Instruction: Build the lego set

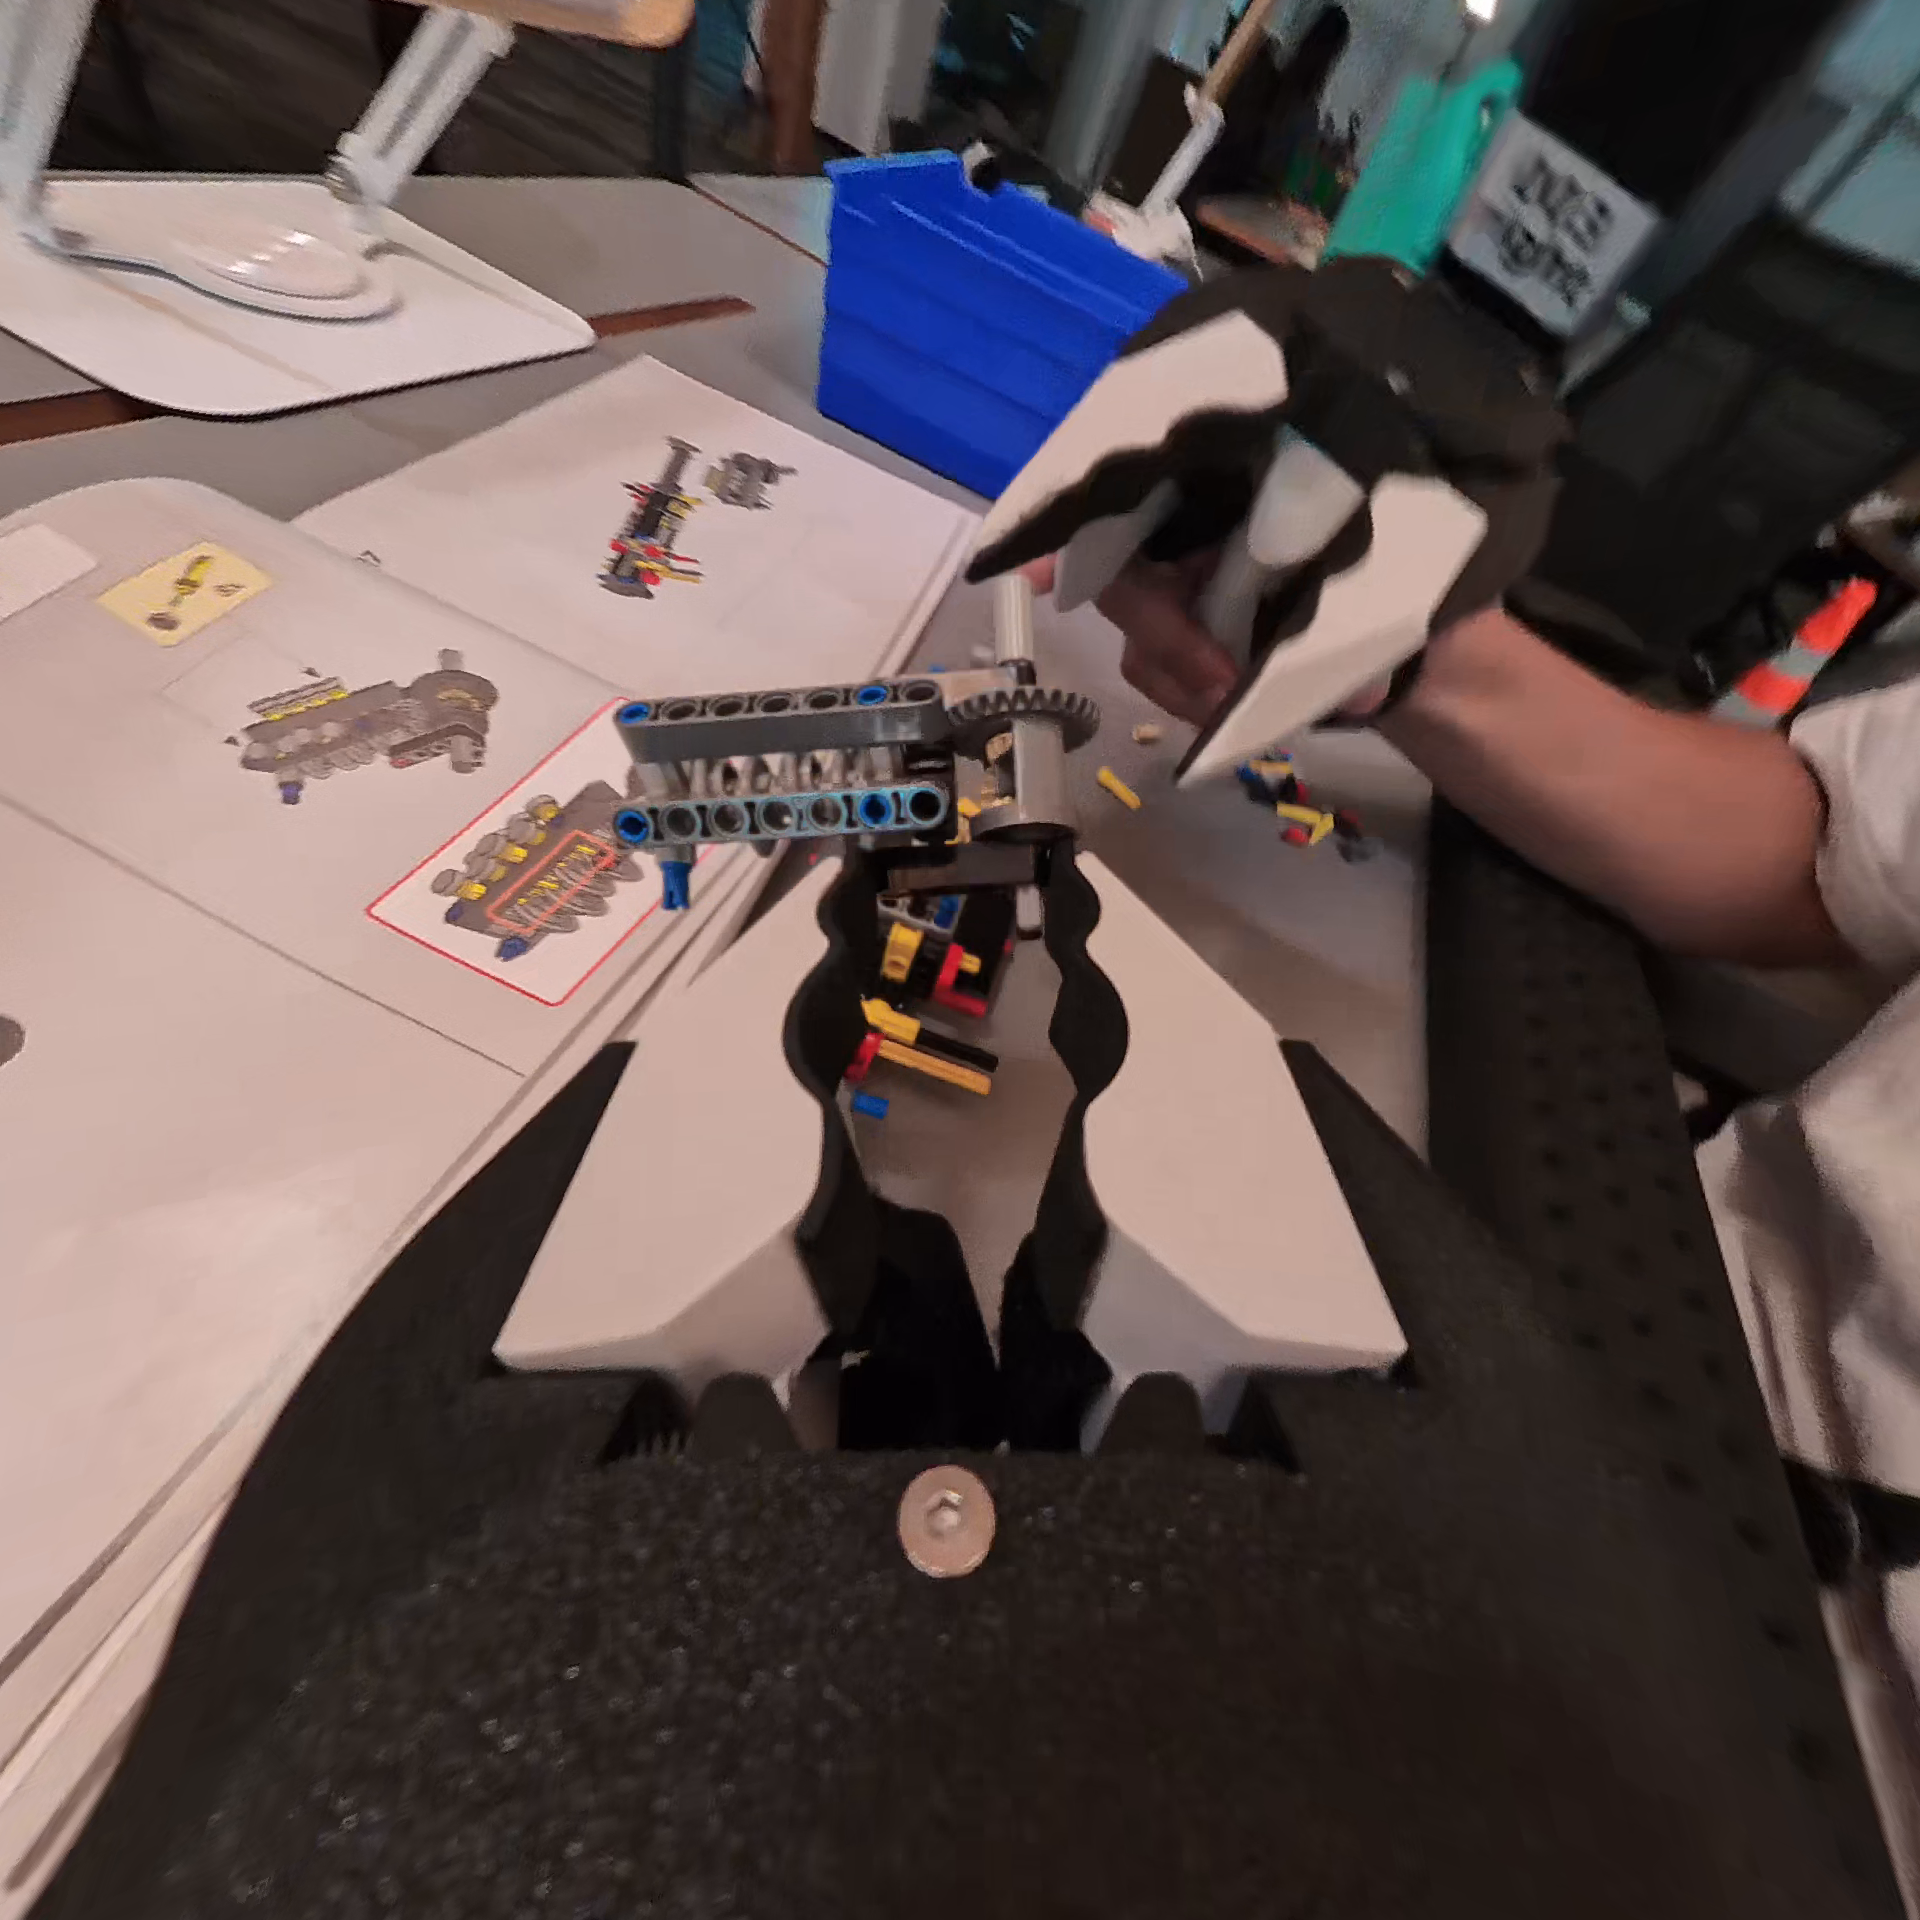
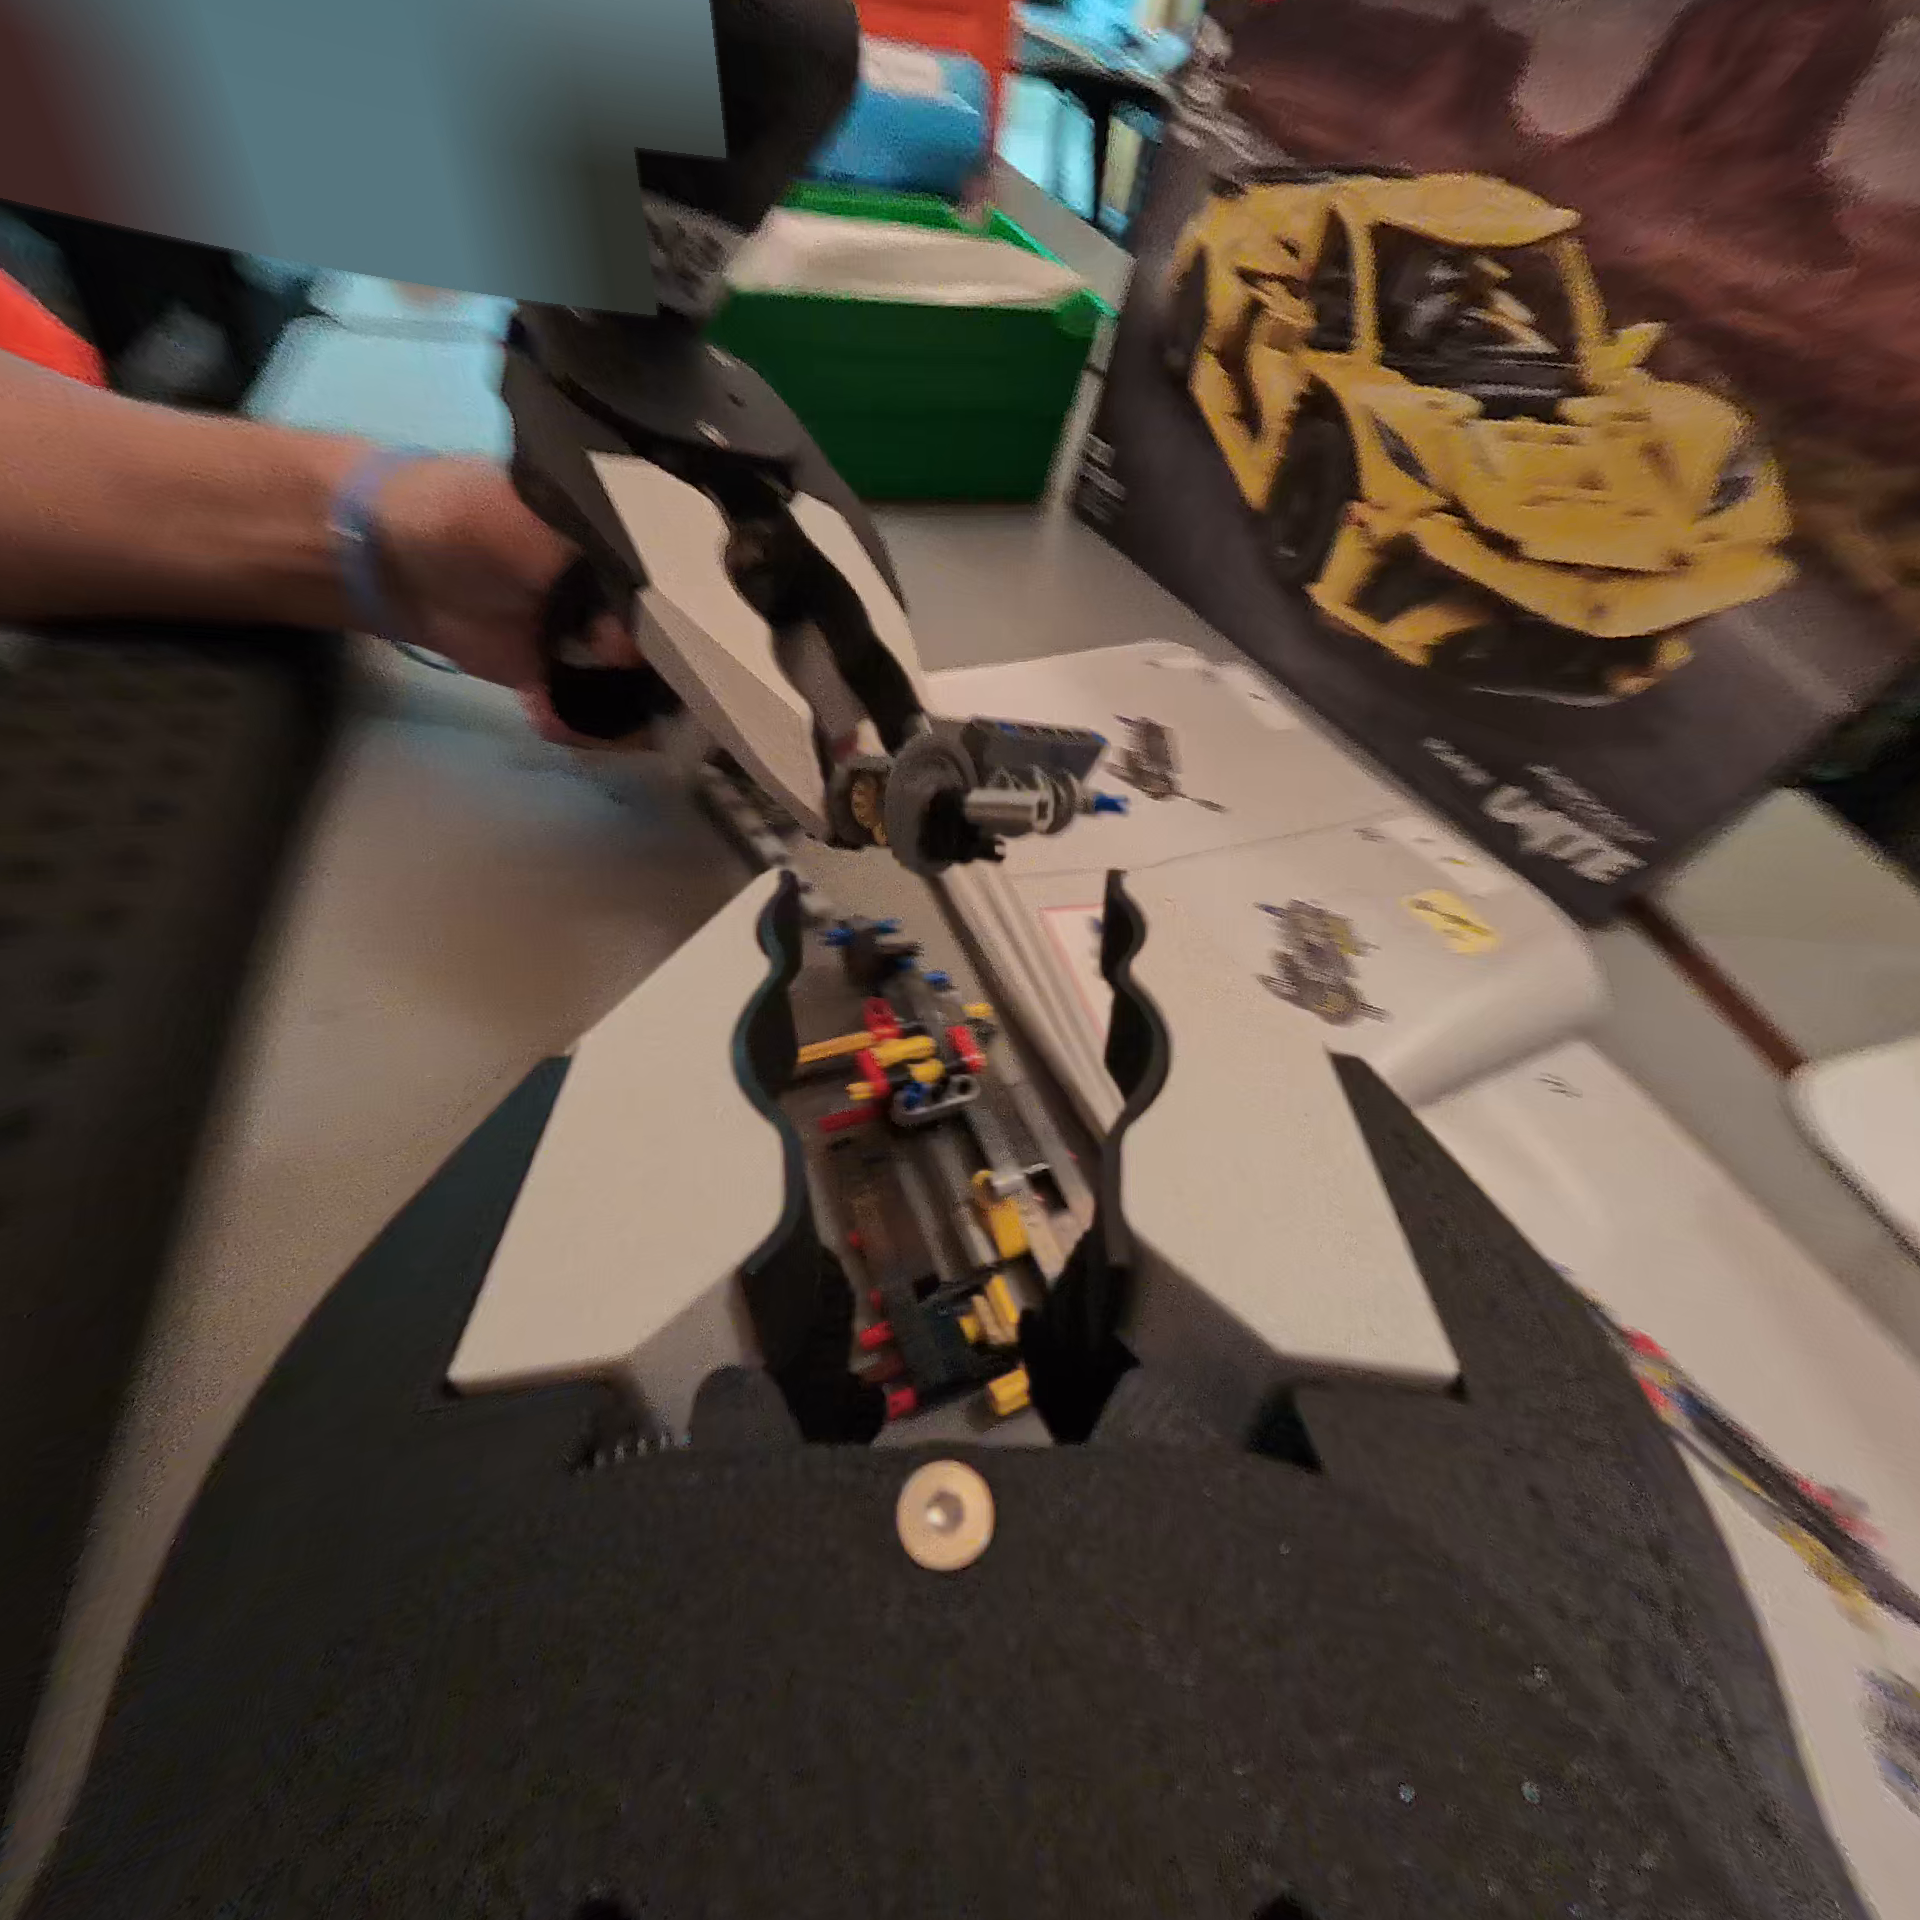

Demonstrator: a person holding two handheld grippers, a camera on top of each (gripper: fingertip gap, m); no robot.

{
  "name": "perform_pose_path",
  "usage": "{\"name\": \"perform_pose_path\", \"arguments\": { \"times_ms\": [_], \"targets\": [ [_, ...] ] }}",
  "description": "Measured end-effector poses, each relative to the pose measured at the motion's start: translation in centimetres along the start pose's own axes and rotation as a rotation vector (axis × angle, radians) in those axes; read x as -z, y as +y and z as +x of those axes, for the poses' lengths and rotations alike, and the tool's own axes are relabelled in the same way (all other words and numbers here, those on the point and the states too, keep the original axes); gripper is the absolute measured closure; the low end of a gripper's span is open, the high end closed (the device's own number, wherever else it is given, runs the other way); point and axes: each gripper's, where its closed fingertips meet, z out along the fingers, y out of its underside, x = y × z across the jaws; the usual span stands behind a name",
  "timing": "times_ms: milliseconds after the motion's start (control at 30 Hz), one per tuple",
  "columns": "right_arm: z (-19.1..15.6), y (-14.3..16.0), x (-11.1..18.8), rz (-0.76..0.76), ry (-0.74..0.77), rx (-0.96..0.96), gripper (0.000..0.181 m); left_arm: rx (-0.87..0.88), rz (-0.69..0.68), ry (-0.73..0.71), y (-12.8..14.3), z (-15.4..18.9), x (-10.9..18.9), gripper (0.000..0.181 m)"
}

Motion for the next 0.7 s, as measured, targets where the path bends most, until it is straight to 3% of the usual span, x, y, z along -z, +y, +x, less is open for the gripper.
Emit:
{"name": "perform_pose_path", "arguments": {
  "times_ms": [200, 700],
  "targets": [
    [0.9, -0.6, -2.3, -0.118, 0.354, 0.168, 0.097, 0.124, 0.069, -0.045, -0.8, -0.8, -0.2, 0.150],
    [0.8, -0.3, -2.9, -0.192, 0.397, 0.266, 0.113, 0.073, 0.050, -0.067, -0.7, -0.3, -0.3, 0.150]
  ]
}}
